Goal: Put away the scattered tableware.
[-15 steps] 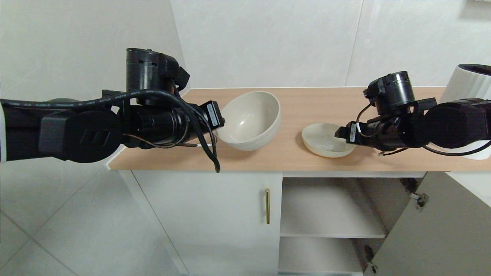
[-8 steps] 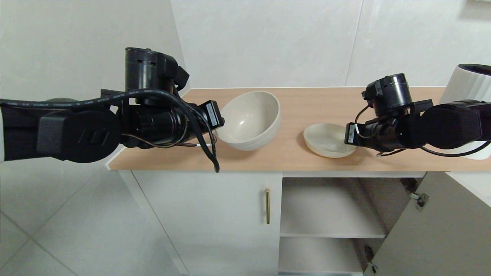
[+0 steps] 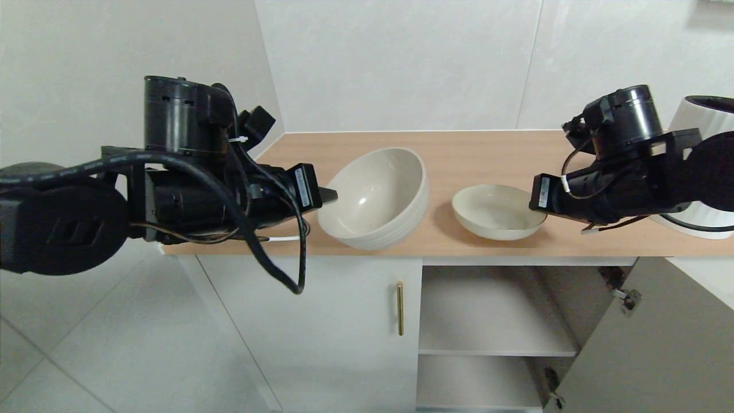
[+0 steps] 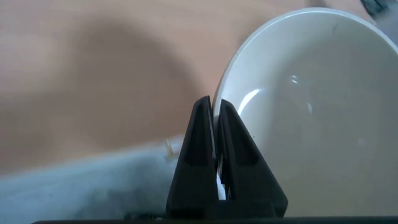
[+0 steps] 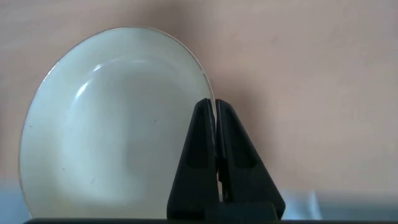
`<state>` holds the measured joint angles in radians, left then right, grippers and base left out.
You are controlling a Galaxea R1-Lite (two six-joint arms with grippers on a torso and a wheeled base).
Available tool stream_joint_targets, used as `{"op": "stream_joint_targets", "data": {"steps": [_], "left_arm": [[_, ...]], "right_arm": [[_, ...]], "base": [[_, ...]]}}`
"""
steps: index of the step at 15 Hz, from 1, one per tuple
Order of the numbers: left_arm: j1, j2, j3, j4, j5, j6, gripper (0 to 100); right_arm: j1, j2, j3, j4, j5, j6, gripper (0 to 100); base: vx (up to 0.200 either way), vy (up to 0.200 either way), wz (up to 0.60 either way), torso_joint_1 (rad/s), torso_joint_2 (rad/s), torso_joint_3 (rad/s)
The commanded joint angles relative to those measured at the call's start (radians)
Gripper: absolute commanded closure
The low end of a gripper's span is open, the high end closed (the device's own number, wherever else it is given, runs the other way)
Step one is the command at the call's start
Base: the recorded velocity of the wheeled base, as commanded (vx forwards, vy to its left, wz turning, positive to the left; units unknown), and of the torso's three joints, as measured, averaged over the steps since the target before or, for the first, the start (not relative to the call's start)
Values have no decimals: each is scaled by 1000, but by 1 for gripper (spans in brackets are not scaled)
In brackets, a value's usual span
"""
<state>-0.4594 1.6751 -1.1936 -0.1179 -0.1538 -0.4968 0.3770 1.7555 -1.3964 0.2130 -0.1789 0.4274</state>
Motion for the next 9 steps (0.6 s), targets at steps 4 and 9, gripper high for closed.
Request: {"op": "stream_joint_targets", "data": {"steps": [4, 9], "left_arm": [[-1, -92, 128, -75, -13, 12, 100], [-61, -78, 189, -78, -15, 20, 100]], "right_arm": [[2, -222, 188, 49, 53, 5, 100], [6, -258, 277, 34, 79, -33, 100]], "base": [[0, 0, 0, 0, 0, 0], [0, 0, 0, 0, 0, 0]]}}
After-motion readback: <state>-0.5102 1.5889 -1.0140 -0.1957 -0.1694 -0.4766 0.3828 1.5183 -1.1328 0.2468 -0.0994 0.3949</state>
